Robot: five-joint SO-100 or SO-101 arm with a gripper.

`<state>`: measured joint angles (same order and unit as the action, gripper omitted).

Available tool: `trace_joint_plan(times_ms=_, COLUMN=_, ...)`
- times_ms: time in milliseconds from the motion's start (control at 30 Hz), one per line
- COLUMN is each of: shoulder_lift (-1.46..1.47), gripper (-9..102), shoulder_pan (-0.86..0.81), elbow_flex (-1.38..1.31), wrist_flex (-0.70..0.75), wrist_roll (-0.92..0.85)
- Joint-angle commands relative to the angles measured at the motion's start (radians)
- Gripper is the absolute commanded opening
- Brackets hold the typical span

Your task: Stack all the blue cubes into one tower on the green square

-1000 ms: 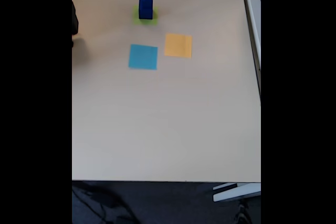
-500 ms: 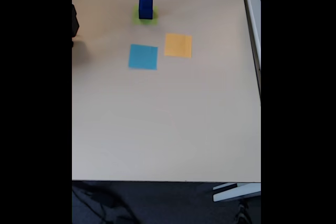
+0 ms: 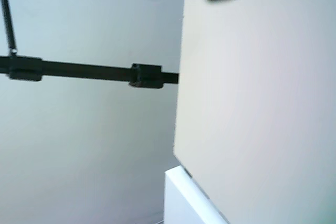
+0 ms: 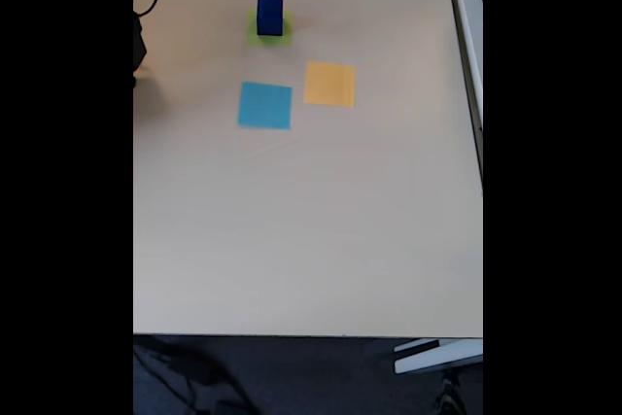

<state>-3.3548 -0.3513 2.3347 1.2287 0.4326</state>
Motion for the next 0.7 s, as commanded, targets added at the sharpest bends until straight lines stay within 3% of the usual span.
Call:
trace_joint_plan(times_ms=0, shoulder_lift=-0.028, gripper=0, shoulder_pan=0.049, elbow_flex=0.015, wrist_flex=-0.028, wrist_roll=0.023)
trace_joint_plan(times_ms=433, shoulder_lift=-0.026, gripper=0, shoulder_pan=0.229, elbow_flex=0.195, wrist_flex=-0.057, wrist_roll=0.054)
trace_joint_plan(times_ms=667, shoulder_lift=-0.026, gripper=0, shoulder_pan=0.264, elbow_flex=0.273, wrist_flex=-0.031, wrist_roll=-0.107)
